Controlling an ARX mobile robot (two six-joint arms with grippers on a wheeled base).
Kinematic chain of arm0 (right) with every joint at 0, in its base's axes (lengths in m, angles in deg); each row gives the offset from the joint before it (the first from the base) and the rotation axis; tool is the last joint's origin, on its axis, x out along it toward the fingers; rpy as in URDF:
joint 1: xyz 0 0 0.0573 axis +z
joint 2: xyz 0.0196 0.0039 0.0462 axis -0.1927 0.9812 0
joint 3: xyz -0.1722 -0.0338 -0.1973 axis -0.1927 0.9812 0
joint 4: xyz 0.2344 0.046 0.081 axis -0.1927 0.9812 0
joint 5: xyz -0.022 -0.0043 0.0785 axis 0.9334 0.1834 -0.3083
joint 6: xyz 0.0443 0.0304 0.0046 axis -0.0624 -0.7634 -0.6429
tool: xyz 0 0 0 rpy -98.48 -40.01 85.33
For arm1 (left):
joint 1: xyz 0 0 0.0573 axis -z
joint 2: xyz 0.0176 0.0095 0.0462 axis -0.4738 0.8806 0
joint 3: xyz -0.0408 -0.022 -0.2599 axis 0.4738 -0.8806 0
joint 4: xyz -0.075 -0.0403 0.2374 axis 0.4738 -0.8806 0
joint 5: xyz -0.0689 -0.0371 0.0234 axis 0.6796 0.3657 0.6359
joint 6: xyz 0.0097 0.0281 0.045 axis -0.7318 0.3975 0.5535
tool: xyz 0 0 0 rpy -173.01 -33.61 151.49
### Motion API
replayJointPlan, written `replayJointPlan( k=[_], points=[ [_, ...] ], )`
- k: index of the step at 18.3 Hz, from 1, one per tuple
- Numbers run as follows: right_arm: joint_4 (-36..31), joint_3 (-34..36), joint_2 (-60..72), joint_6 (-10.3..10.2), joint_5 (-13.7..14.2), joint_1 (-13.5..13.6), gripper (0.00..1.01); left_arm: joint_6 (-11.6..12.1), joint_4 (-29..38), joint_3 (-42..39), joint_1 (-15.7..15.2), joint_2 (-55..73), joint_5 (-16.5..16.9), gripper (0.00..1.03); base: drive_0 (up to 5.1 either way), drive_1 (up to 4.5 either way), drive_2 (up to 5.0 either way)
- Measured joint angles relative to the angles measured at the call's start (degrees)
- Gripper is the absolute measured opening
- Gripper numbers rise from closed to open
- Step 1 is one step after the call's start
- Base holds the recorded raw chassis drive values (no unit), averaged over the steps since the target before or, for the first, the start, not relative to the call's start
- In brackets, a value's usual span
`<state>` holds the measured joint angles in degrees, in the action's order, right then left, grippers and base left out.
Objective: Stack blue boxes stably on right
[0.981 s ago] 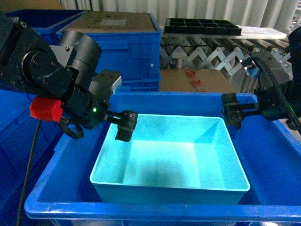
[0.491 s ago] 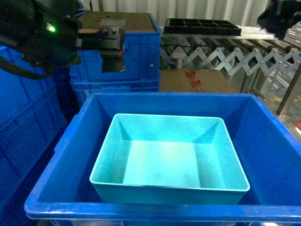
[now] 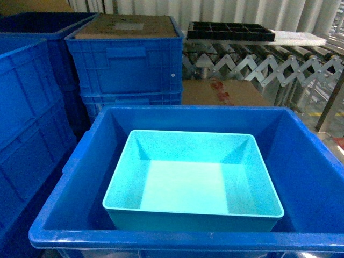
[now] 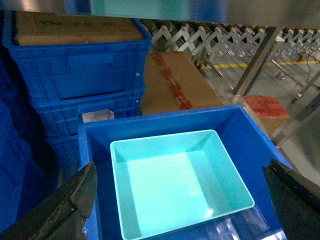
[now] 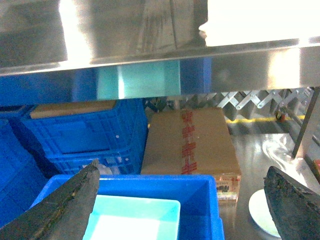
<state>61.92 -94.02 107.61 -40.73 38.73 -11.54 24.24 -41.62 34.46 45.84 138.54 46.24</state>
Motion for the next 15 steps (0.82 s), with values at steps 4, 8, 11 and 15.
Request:
replayJointPlan(
  k=[4, 8, 11, 15],
  points=[
    [-3.26, -0.35, 1.51, 0.68, 2.58, 0.44, 0.98, 0.0, 1.22, -0.98, -0.74, 0.74, -0.09, 0.98, 0.0, 0.0, 0.0],
    [-10.14, 8.68, -4.48, 6.01, 8.37, 0.42, 0.71, 2.01, 12.63, -4.92, 0.5, -0.04, -6.75, 0.91, 0.0, 0.0, 0.0],
    [-15.58, 22.18, -9.99, 7.56, 8.76, 0.42, 0.36, 7.21, 29.97, -21.55, -3.91, -8.81, -16.17, 0.56, 0.0, 0.0, 0.0],
    [-19.54, 33.27, -17.31, 8.33, 8.79, 0.42, 0.02, 7.98, 33.24, -33.77, -8.7, -16.33, -10.93, 0.09, 0.0, 0.0, 0.0]
  ],
)
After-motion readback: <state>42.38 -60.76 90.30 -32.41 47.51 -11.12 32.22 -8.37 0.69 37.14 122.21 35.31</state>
